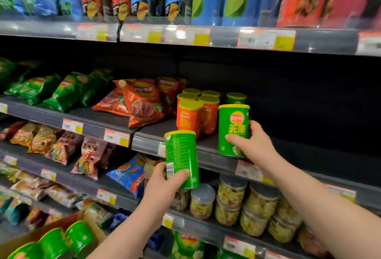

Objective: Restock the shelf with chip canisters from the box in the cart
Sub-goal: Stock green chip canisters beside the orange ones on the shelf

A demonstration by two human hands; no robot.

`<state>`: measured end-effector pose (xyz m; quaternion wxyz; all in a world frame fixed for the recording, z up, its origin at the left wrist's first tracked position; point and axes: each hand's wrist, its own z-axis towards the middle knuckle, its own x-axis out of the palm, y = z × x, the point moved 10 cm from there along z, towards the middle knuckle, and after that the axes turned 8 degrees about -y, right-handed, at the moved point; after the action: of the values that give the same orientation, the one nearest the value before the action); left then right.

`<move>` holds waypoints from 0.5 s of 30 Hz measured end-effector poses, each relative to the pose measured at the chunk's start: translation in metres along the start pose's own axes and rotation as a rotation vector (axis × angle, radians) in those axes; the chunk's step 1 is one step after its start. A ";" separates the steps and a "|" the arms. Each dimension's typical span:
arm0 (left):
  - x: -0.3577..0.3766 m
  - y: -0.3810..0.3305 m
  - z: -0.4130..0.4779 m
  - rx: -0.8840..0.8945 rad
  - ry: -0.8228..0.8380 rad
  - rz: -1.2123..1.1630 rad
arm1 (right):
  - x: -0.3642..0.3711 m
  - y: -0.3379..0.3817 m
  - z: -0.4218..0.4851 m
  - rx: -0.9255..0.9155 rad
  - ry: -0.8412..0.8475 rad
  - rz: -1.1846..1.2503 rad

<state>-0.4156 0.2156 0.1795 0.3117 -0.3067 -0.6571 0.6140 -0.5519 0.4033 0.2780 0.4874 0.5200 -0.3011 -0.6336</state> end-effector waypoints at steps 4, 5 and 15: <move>0.021 -0.004 0.010 -0.007 -0.020 -0.017 | -0.019 -0.026 0.048 0.041 -0.048 -0.004; 0.024 -0.005 0.012 -0.010 -0.026 -0.012 | -0.020 -0.035 0.059 0.061 -0.048 0.002; 0.042 -0.011 0.022 0.010 -0.065 0.009 | -0.023 -0.081 0.126 0.083 -0.078 -0.025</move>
<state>-0.4595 0.2345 0.1906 0.2891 -0.2879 -0.6625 0.6283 -0.6969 0.4362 0.2496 0.4453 0.5185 -0.3393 -0.6463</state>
